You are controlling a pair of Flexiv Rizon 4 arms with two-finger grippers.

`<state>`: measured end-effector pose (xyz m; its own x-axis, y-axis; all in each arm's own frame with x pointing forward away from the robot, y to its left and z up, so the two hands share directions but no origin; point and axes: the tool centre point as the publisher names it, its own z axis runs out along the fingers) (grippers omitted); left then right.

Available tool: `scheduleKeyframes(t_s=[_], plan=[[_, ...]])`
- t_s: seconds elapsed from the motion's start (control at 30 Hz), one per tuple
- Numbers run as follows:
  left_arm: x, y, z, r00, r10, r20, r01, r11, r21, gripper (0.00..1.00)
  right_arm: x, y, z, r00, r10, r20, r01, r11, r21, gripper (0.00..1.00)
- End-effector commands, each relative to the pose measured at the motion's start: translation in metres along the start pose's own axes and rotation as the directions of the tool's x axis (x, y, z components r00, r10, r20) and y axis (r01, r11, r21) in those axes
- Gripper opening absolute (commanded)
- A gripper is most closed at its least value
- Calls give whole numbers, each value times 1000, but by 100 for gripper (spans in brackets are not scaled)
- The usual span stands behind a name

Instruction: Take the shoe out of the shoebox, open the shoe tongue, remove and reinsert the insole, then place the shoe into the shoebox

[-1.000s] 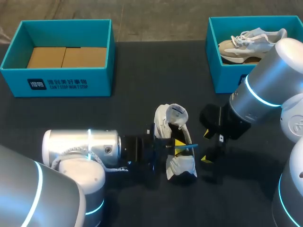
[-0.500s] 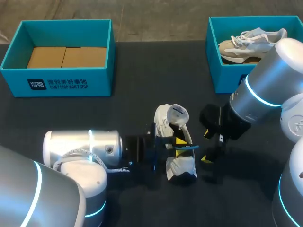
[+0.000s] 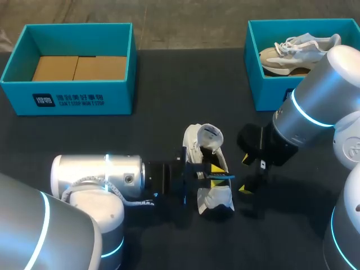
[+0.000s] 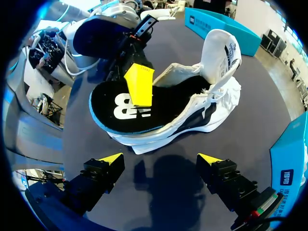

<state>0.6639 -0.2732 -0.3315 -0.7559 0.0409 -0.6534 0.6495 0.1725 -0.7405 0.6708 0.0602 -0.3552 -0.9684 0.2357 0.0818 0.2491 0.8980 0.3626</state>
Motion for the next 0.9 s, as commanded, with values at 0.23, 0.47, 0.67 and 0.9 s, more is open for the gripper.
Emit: scheduleKeyframes(t_s=[0.23, 0.47, 0.67, 0.9], plan=[[2, -8, -2, 1000, 11, -6, -11, 1000, 26, 15, 1, 0, 1, 1000, 0, 2, 0, 1000, 1, 100], [2, -5, 1, 1000, 15, -11, -15, 999, 30, 0, 1, 0, 1, 1000, 0, 2, 0, 1000, 1, 100], [1, 6, 0, 1000, 22, -12, -22, 1000, 14, 0, 1, 0, 1, 1000, 0, 2, 0, 1000, 1, 100], [-1, 20, 0, 1000, 24, -8, -24, 999, -32, 0, 1, 0, 1, 1000, 0, 2, 0, 1000, 1, 100]])
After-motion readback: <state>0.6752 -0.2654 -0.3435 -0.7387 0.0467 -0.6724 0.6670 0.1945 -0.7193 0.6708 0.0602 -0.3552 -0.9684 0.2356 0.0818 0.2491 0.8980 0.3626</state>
